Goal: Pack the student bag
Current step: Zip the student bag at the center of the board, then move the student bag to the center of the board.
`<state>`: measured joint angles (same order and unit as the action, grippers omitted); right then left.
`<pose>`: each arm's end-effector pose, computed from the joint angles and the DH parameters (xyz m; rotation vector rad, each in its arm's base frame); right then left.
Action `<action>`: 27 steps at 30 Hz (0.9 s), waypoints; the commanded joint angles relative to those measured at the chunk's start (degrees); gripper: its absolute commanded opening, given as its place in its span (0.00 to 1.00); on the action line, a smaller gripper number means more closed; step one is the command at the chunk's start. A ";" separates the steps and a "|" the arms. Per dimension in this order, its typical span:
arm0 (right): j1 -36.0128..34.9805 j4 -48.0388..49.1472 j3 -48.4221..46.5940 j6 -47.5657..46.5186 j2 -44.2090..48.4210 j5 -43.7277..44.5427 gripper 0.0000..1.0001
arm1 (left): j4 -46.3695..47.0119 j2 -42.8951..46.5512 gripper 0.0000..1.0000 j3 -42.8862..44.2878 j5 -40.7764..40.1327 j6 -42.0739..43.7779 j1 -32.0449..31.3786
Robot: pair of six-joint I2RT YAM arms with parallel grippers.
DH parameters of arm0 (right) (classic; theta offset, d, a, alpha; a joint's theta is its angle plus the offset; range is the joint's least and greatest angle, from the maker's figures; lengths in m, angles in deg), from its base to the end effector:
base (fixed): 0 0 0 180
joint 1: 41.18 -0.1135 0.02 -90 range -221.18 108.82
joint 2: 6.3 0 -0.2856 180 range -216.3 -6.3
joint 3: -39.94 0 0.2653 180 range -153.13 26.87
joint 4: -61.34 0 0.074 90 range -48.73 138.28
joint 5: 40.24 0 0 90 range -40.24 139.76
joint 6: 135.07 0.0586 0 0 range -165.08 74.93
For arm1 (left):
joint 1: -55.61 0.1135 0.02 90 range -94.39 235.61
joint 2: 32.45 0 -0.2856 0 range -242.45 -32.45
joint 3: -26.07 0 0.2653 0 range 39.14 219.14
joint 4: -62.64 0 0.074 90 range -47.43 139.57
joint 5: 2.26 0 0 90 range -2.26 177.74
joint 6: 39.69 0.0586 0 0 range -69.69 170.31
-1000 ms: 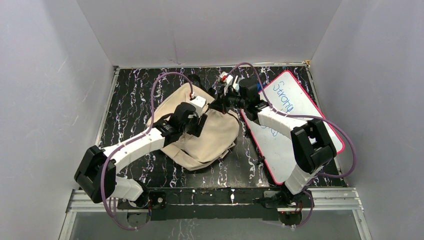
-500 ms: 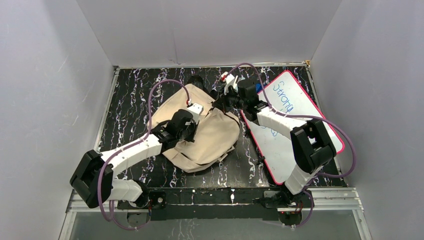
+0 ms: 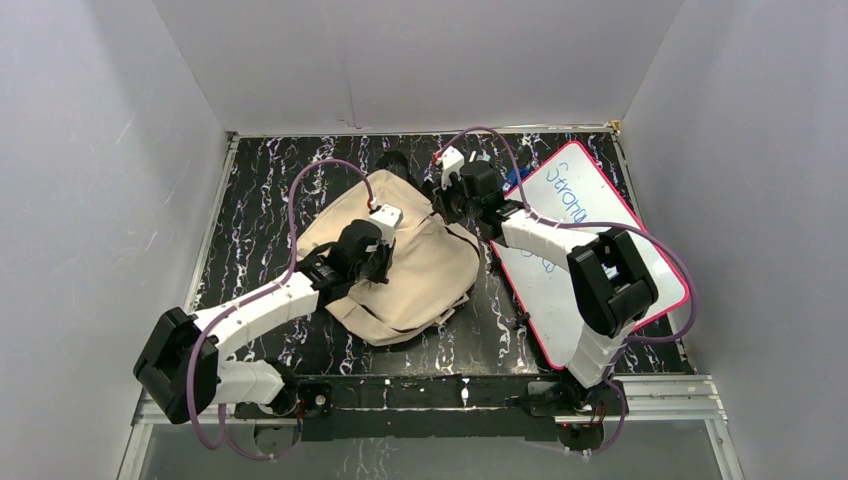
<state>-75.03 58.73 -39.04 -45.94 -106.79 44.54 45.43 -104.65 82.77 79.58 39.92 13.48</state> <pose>0.3621 0.2493 0.2430 -0.6592 1.9090 0.4595 0.2276 -0.1947 0.2432 0.5093 2.0989 -0.3835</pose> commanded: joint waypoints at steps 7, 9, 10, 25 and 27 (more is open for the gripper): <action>2.37 5.72 0.21 -0.43 6.91 2.00 0.29 | -10.30 5.55 0.00 2.29 -8.25 -5.38 0.77; 2.31 6.50 1.39 1.70 9.78 -0.12 0.38 | -11.98 4.99 0.00 5.94 -6.73 -6.07 2.29; 2.36 6.62 2.08 3.04 11.22 -0.63 0.41 | -12.61 4.66 0.00 8.08 -5.72 -6.24 3.05; 2.31 -0.43 20.92 11.84 40.25 4.55 0.56 | -18.10 -10.21 0.00 39.03 11.60 -0.78 28.53; 2.37 -2.42 22.66 13.39 43.25 4.44 0.56 | -17.75 -12.25 0.00 41.95 13.59 -1.81 33.00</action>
<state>-72.69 59.10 -18.78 -36.06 -68.58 47.47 22.52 -116.28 116.87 89.42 37.95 38.03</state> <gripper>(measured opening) 0.555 0.013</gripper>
